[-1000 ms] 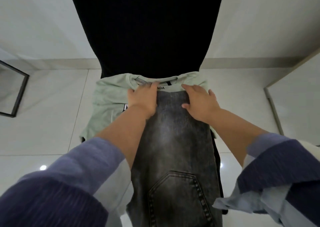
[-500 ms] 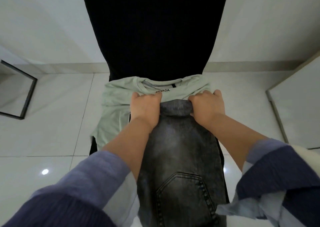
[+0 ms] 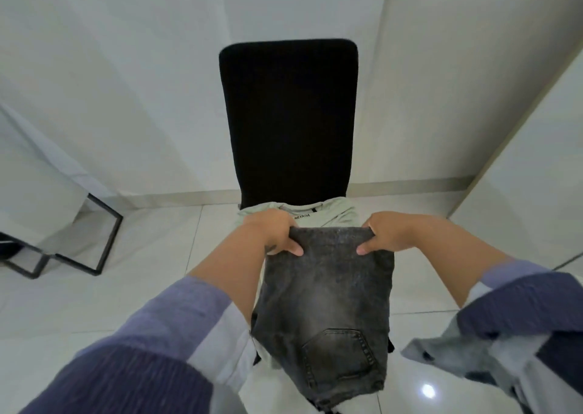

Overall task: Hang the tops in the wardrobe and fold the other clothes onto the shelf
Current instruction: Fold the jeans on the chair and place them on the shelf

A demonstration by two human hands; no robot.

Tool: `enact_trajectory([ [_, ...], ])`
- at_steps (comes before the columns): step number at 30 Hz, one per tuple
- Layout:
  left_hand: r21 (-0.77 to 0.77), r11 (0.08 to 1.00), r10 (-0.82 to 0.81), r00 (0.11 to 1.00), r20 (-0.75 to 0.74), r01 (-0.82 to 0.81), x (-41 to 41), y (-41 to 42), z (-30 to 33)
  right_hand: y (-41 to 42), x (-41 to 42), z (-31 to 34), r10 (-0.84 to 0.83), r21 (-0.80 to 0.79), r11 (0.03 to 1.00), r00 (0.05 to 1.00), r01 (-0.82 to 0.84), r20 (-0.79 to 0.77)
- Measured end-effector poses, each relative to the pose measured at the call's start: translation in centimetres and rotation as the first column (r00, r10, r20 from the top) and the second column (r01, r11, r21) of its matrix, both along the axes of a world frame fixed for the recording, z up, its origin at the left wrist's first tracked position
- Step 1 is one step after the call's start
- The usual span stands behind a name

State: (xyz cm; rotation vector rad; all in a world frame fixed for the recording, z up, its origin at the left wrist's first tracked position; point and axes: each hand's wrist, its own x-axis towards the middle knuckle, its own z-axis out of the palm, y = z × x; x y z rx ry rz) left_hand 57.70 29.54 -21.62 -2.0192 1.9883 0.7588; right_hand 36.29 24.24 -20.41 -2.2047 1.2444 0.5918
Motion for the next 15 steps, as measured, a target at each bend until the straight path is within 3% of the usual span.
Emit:
enact_trajectory([
  [3, -0.099, 0.995, 0.011, 1.000, 0.028, -0.009, -0.2, 0.7, 5.2, 0.9, -0.4, 5.0, -0.046, -0.095, 0.994, 0.998, 0.050, 0.045],
  [6, -0.317, 0.948, 0.023, 0.989, 0.148, 0.026, -0.4, 0.5, 10.4, 0.9, -0.1, 10.0, -0.064, -0.226, 0.970, 0.989, 0.094, 0.136],
  [10, -0.639, 0.762, 0.109, 0.952, 0.287, 0.105, -0.5, -0.5, 16.6, -0.1, 0.3, 16.0, -0.043, -0.456, 0.877, 0.971, 0.149, 0.234],
  [15, -0.777, 0.614, 0.179, 0.933, 0.312, 0.142, 0.1, -1.0, 21.6, -0.6, 0.3, 20.3, 0.027, -0.663, 0.726, 0.956, 0.183, 0.293],
])
